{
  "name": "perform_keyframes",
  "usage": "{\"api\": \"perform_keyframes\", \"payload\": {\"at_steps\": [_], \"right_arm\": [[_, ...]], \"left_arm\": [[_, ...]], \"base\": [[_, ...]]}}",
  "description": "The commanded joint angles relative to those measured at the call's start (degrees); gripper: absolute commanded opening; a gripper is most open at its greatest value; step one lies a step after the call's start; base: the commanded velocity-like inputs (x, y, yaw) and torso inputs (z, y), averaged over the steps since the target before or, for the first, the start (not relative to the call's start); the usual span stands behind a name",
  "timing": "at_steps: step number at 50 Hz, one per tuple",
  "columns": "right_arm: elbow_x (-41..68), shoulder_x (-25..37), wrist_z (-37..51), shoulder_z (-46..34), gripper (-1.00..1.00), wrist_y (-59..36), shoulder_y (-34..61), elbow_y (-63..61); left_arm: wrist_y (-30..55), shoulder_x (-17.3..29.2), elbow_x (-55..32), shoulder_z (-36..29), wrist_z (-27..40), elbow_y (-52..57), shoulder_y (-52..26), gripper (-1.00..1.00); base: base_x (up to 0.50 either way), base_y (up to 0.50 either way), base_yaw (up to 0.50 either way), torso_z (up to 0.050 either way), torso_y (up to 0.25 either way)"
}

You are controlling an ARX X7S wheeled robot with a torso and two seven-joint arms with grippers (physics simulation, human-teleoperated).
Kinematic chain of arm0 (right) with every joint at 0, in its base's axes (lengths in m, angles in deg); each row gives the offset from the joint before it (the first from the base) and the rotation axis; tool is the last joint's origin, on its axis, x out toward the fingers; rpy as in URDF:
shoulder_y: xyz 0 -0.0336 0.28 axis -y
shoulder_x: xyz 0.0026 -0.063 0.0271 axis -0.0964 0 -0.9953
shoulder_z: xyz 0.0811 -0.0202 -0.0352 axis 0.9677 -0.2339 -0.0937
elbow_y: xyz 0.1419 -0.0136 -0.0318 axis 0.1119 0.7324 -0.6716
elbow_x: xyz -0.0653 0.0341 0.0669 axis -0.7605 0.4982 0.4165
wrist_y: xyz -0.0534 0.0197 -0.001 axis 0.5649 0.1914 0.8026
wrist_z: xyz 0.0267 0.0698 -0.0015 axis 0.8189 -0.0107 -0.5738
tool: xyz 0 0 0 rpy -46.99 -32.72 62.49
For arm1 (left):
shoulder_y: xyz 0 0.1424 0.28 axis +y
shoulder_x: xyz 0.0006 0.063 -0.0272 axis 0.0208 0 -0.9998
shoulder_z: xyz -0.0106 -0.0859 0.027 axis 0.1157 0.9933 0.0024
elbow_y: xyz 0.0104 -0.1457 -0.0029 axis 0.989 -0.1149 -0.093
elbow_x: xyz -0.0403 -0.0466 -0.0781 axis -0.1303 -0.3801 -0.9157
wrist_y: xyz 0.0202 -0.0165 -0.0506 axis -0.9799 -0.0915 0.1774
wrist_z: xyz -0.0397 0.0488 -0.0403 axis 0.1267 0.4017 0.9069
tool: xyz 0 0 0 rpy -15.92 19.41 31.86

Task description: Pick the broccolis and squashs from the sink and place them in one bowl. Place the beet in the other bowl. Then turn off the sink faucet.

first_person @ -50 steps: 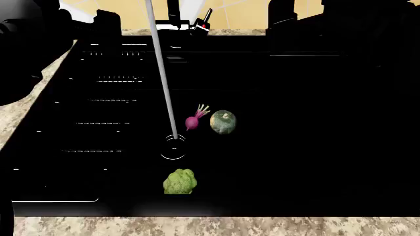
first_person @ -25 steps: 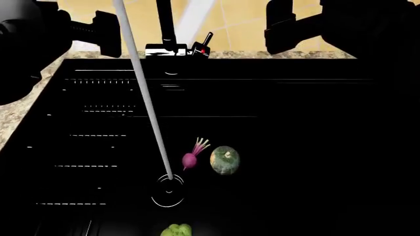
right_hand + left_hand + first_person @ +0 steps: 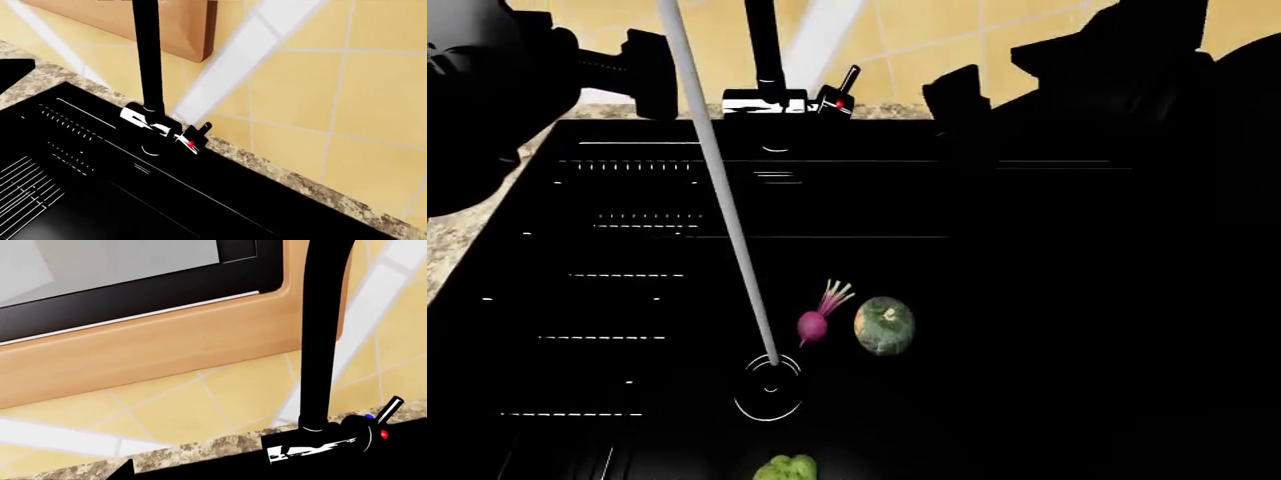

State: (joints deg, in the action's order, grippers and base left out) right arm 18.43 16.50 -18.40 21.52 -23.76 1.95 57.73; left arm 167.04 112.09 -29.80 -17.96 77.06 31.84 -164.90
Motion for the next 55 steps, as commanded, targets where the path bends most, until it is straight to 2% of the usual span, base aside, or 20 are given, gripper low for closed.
{"api": "perform_keyframes", "payload": {"at_steps": [1, 24, 35, 42, 55], "right_arm": [[7.4, 0.8, -0.9, -2.5, 1.00, -2.6, -0.9, 0.4], [7.6, 2.7, -9.4, -8.3, 1.00, -1.3, -7.4, -1.3], [-3.8, 2.2, -18.9, -13.5, 1.00, 1.5, -9.2, -1.3], [-13.5, 2.3, -26.7, -20.5, 1.00, 4.4, -8.6, -1.8], [-24.5, -0.1, -37.5, -31.0, 1.00, 9.9, -7.1, 2.3]], "left_arm": [[-0.7, 0.1, -0.2, 0.0, 0.0, -0.4, 0.7, 1.00], [-0.5, 0.2, -0.8, 0.0, 0.7, -0.7, 0.5, 1.00], [-0.5, 0.3, -1.6, 0.7, 1.0, -0.1, 1.1, 1.00], [-1.2, 0.6, -1.4, 0.4, 0.9, -0.7, 1.4, 1.00], [-1.7, 0.9, -1.5, 0.0, 0.9, -1.3, 1.7, 1.00]], "base": [[0.00, 0.00, 0.00, 0.000, 0.000], [0.00, 0.00, 0.00, 0.000, 0.000], [0.00, 0.00, 0.00, 0.000, 0.000], [0.00, 0.00, 0.00, 0.000, 0.000], [0.00, 0.00, 0.00, 0.000, 0.000]]}}
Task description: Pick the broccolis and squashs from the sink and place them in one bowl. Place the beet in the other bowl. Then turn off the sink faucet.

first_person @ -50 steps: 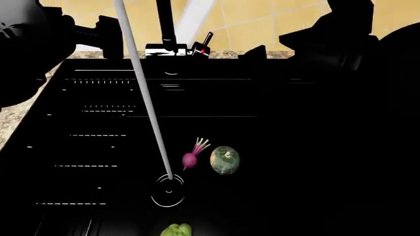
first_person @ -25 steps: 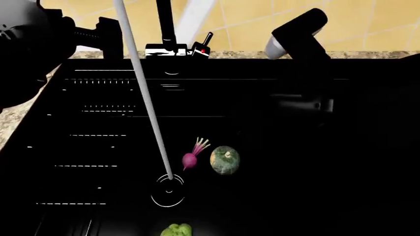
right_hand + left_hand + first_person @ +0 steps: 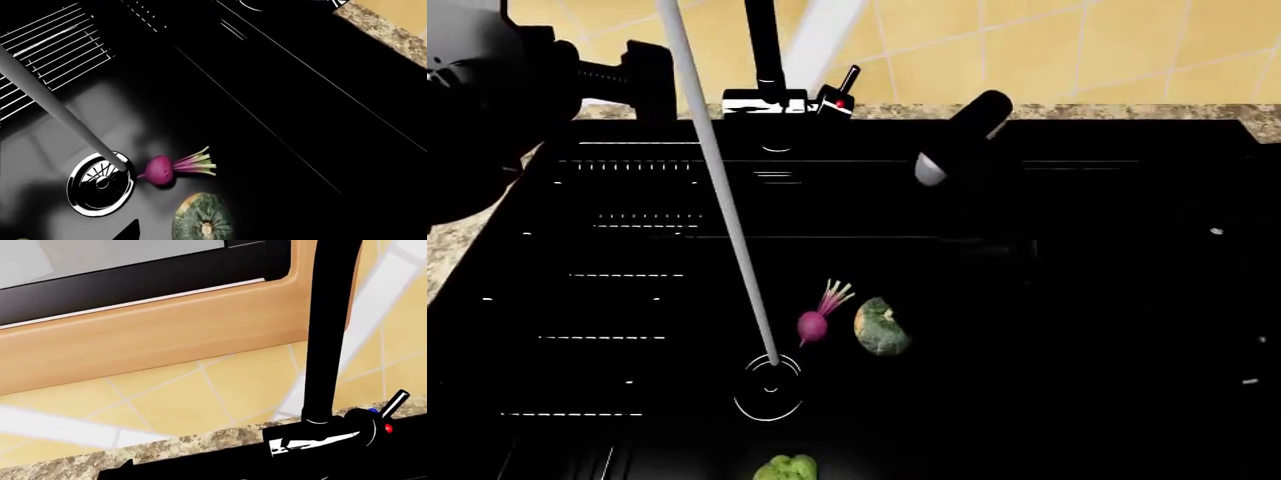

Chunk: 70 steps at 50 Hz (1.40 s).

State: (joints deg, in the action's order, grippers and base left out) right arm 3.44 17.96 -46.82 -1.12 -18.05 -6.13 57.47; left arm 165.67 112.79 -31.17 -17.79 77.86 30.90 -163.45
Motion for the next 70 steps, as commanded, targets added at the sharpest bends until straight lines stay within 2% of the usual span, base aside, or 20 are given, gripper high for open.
{"api": "perform_keyframes", "payload": {"at_steps": [1, 19, 39, 54, 70], "right_arm": [[-10.2, -1.7, -9.7, -9.0, 1.00, 4.6, 1.2, 3.1], [-20.5, -6.5, -20.2, -18.1, 1.00, 15.2, -0.2, 14.4], [-23.5, -8.7, -22.5, -22.0, 1.00, 18.4, -4.4, 21.3], [-26.8, -12.8, -26.1, -24.6, 1.00, 23.1, -6.2, 30.9], [-27.0, -13.4, -27.0, -26.4, 1.00, 21.9, -6.9, 31.1]], "left_arm": [[-0.3, 0.2, -0.2, -0.1, 0.1, -0.3, 0.3, 1.00], [-0.8, 0.7, -0.6, -0.3, 0.3, -0.1, 1.0, 1.00], [-1.1, 0.8, -1.3, 0.1, 0.8, -0.2, 2.1, 1.00], [-2.5, 1.3, -0.9, -0.6, 0.3, -1.3, 2.8, 1.00], [-1.7, 1.6, -2.0, 0.3, 1.1, -0.3, 3.1, 1.00]], "base": [[0.00, 0.00, 0.00, 0.000, 0.000], [0.00, 0.00, 0.00, 0.000, 0.000], [0.00, 0.00, 0.00, 0.000, 0.000], [0.00, 0.00, 0.00, 0.000, 0.000], [0.00, 0.00, 0.00, 0.000, 0.000]]}}
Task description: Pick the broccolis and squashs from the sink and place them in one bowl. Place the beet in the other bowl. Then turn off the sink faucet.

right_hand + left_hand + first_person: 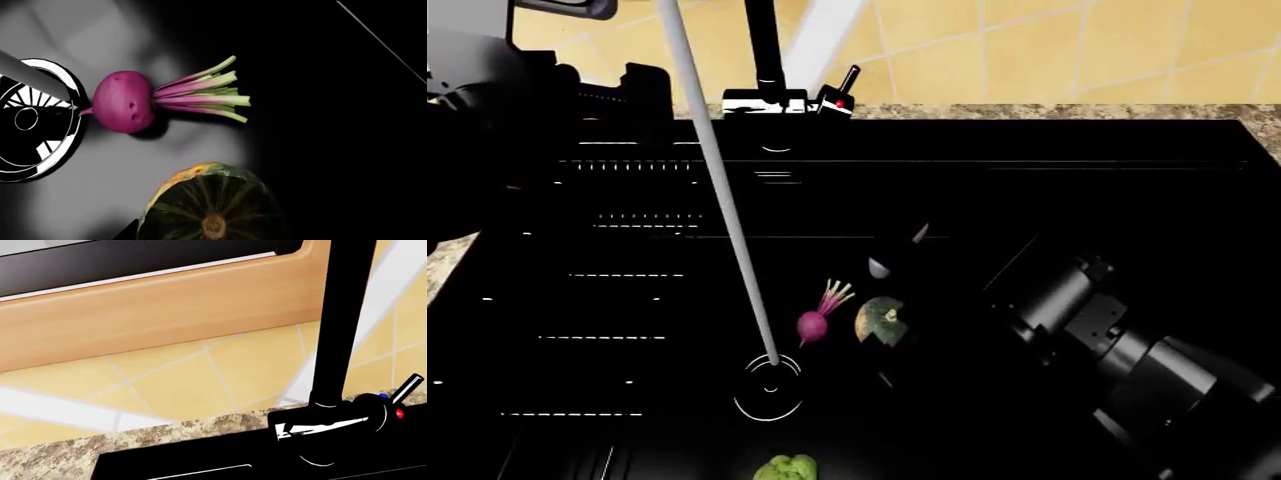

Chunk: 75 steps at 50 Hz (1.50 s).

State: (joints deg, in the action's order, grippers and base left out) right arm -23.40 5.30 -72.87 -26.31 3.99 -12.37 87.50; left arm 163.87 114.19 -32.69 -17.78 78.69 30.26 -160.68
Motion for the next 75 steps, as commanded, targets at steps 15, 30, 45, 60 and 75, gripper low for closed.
{"api": "perform_keyframes", "payload": {"at_steps": [15, 30, 45, 60, 75], "right_arm": [[0.8, 0.5, 0.4, -0.2, -1.00, -0.4, -0.4, -2.2], [4.5, 5.1, 5.8, 4.6, -1.00, -2.8, 1.8, -13.5], [12.2, 11.3, 15.5, 10.7, -1.00, -10.4, 3.0, -29.5], [18.5, 15.3, 23.7, 16.5, -1.00, -14.6, 2.9, -35.5], [19.1, 15.9, 24.4, 17.2, -1.00, -13.6, 2.2, -36.1]], "left_arm": [[0.2, 0.2, -1.0, 0.4, 0.8, 0.5, 0.4, 1.00], [0.1, 0.0, -1.1, -0.5, 0.9, 0.1, 0.2, 1.00], [3.7, -0.2, -5.3, 1.8, 1.7, 3.2, 0.9, 1.00], [12.3, -4.0, -16.2, 9.0, 5.9, 6.7, 3.0, 1.00], [13.3, -4.5, -26.3, 8.7, 11.6, 9.6, 5.4, 1.00]], "base": [[0.00, 0.00, 0.00, 0.000, 0.000], [0.00, 0.00, 0.00, 0.000, 0.000], [0.00, 0.00, 0.00, 0.000, 0.000], [0.00, 0.00, 0.00, 0.000, 0.000], [0.00, 0.00, 0.00, 0.000, 0.000]]}}
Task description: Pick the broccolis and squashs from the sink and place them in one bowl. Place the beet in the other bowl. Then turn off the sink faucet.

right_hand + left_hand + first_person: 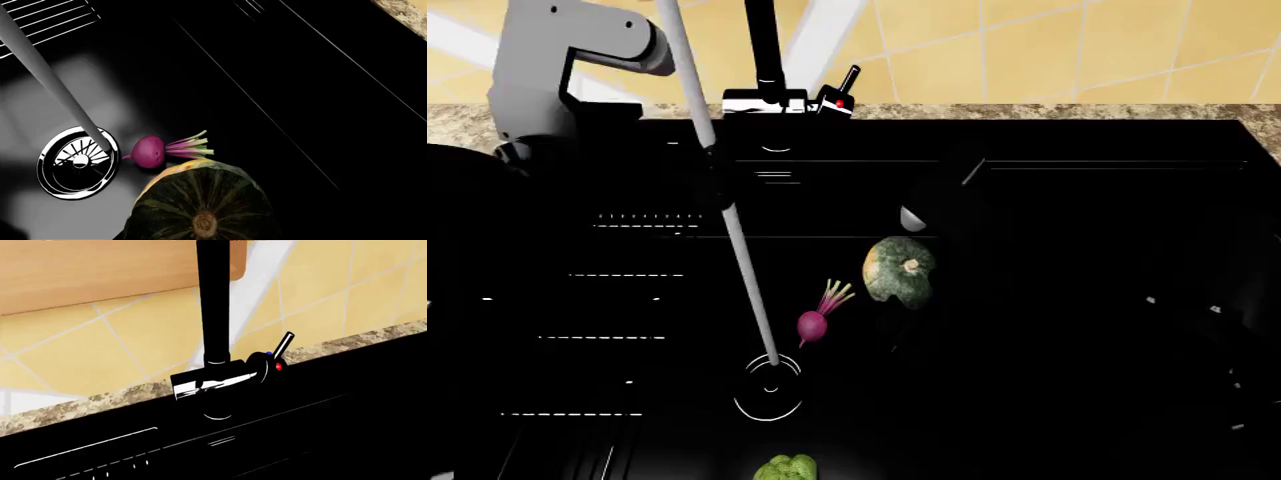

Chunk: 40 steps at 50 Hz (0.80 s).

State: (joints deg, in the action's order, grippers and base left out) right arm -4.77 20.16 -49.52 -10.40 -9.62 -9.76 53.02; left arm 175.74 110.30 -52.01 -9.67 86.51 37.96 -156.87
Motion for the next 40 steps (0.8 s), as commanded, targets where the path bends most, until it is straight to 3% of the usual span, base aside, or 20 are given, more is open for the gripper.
{"api": "perform_keyframes", "payload": {"at_steps": [1, 20, 40], "right_arm": [[0.5, 1.1, 1.2, 1.3, -1.00, 0.0, -0.5, -1.7], [2.3, 3.3, 4.0, 2.9, -1.00, -0.1, -1.8, -2.8], [3.3, 5.9, 5.4, 4.5, -1.00, 1.0, -2.5, -4.1]], "left_arm": [[1.3, -0.5, -7.6, 0.4, 3.9, 2.0, 1.7, 1.00], [-0.6, -3.5, -14.8, -3.9, 7.1, 0.4, 5.5, 1.00], [-5.3, -5.4, -7.8, -14.3, 1.4, -5.2, 4.1, 1.00]], "base": [[0.00, 0.00, 0.00, 0.000, 0.000], [0.00, 0.00, 0.00, 0.000, 0.000], [0.00, 0.00, 0.00, 0.000, 0.000]]}}
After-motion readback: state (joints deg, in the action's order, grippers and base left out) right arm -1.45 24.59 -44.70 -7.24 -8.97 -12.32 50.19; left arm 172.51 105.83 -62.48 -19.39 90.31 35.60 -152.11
